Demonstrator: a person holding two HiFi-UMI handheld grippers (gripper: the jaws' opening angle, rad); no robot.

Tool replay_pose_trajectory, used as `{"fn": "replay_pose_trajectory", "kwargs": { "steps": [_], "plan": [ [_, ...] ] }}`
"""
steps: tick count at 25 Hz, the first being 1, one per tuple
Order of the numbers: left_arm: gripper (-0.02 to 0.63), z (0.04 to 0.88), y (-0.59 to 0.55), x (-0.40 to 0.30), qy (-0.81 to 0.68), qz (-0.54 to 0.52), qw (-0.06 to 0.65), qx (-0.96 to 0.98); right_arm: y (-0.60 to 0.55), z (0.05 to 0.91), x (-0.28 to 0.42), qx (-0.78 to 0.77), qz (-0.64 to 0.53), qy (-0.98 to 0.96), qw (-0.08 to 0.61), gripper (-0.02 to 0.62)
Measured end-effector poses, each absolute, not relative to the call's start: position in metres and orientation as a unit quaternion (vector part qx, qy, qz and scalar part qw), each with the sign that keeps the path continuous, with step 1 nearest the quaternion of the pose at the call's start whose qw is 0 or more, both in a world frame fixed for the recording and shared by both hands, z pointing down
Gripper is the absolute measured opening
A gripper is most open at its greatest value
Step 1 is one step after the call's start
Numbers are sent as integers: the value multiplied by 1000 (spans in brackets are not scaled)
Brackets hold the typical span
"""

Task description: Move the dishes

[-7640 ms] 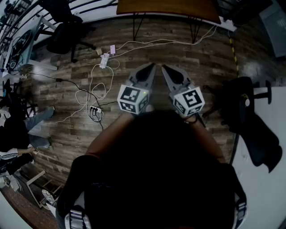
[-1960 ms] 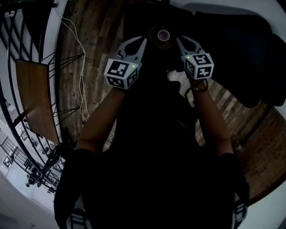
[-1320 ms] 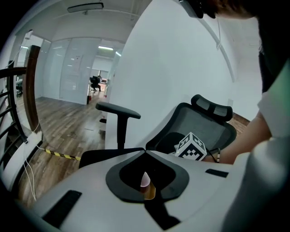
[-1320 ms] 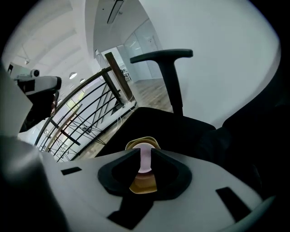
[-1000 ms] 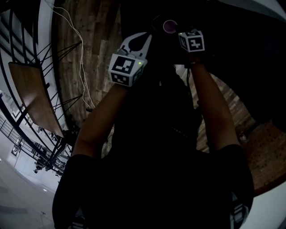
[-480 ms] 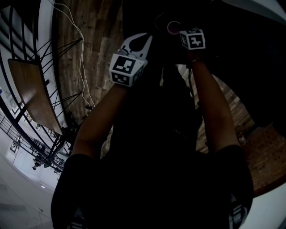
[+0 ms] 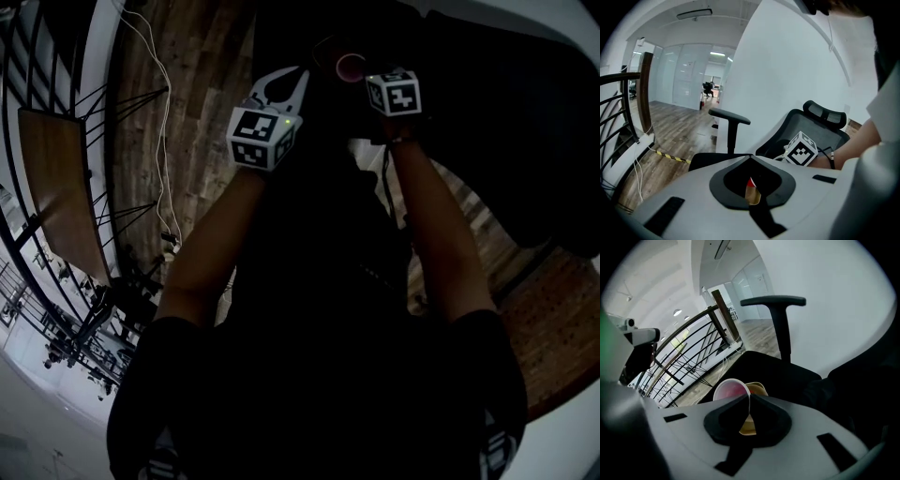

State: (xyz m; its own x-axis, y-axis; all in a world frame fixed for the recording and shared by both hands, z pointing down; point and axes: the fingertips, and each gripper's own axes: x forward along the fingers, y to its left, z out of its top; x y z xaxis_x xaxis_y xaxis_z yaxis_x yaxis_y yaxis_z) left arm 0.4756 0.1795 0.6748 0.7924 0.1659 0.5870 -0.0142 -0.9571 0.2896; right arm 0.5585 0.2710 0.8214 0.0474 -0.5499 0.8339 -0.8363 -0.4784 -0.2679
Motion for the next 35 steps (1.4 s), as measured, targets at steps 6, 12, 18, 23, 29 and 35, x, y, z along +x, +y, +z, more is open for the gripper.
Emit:
{"fn": "replay_pose_trajectory", "kwargs": {
  "steps": [6,12,18,23,29,35],
  "plan": [
    [-5,634,198,462,-5,290,113,950,286,747,543,720,447,-514,129,20],
    [-5,604,200,424,-80,282,108,950,286,678,509,716,410,-554,115,20],
    [-5,562,180,386,-150,249,102,951,246,636,490,686,366,-614,136,20],
    [-5,549,147,308,-206,234,114,943,206,613,414,650,351,-657,148,20],
    [-5,542,87,193,-267,218,140,928,124,585,319,611,328,-701,168,20],
    [-5,530,26,70,-298,196,147,922,53,578,185,573,309,-732,202,20]
  ]
}}
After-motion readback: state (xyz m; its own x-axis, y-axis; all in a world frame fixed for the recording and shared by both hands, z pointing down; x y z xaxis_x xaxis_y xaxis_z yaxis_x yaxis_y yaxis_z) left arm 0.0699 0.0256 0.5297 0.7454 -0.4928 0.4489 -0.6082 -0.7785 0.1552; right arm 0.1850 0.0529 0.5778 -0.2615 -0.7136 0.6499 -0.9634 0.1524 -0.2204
